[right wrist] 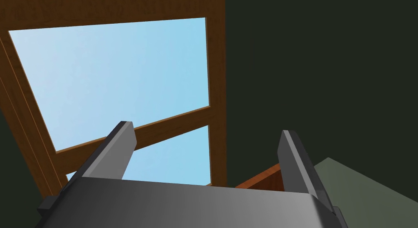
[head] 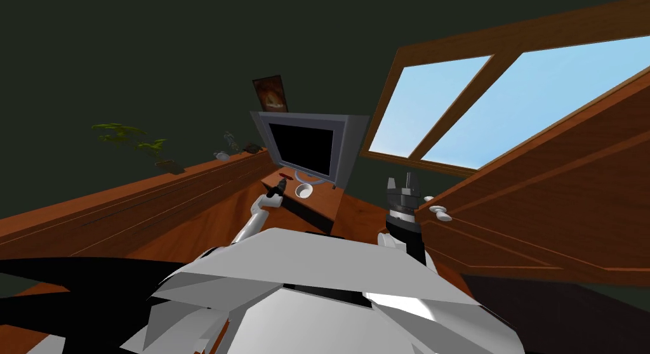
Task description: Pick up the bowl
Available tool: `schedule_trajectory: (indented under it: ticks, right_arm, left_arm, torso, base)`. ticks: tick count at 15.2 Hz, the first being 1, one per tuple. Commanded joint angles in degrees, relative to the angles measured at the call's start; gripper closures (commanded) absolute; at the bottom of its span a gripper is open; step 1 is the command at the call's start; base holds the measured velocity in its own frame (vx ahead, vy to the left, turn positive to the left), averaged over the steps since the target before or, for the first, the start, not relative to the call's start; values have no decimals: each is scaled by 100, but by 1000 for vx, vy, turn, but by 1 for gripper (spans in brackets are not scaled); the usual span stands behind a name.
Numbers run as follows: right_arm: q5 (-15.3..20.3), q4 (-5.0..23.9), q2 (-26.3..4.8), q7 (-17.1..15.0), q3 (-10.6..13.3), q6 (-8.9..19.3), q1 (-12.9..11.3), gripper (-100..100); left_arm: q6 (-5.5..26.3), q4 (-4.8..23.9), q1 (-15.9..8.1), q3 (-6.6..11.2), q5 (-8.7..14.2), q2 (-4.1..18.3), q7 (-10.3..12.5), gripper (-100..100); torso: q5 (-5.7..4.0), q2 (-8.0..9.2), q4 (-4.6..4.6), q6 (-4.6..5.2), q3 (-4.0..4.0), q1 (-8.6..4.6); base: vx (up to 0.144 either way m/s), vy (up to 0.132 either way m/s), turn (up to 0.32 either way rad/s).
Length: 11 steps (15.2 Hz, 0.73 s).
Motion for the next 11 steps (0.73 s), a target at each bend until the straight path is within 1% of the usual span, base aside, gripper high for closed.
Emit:
schedule_trajectory:
  ticks: [1,2,3,4,5,7,8,9,10,11]
  right_arm:
    - [0,0,0,0,0,0,0,0]
    - [0,0,0,0,0,0,0,0]
    - [0,0,0,0,0,0,0,0]
    - [0,0,0,0,0,0,0,0]
    - [0,0,0,0,0,0,0,0]
    - [0,0,0,0,0,0,0,0]
    - [0,0,0,0,0,0,0,0]
    - [0,0,0,0,0,0,0,0]
    - [0,0,0,0,0,0,0,0]
    - [0,0,0,0,0,0,0,0]
  left_arm:
    - [188,235,-100,33,-36,-40,-7,-100]
    - [343,431,-256,72,-57,-61,-7,-100]
    - [389,529,-256,72,-57,-61,-7,-100]
    - [547,688,-409,109,-77,-86,-7,-100]
    - [585,816,-409,109,-77,-86,-7,-100]
    - [585,816,-409,109,-77,-86,-7,-100]
    - [777,1019,-558,146,-97,-113,-6,-100]
    - [777,1097,-558,146,-97,-113,-6,-100]
    - [963,1250,-702,181,-117,-143,-6,-100]
    - [963,1368,-702,181,-117,-143,-6,-100]
  torso:
    - [0,0,0,0,0,0]
    - [0,0,0,-1,0,-1]
    - [0,0,0,1,0,-2]
    - [-1,-1,0,-1,0,-1]
    - [-1,-2,0,0,-1,-1]
    - [0,1,0,-3,0,0]
    - [0,3,0,-3,2,2]
    - [0,3,1,-1,2,1]
    - [0,3,0,-1,2,1]
    - [0,2,1,1,1,0]
  base:
    - [13,-16,-74]
    - [14,-19,-100]
    - [15,-16,-83]
    - [20,-18,-97]
    - [20,-17,-76]
    - [9,-9,2]
    - [6,-12,-47]
    - [8,-13,-80]
    - [12,-14,-105]
    - [16,-15,-77]
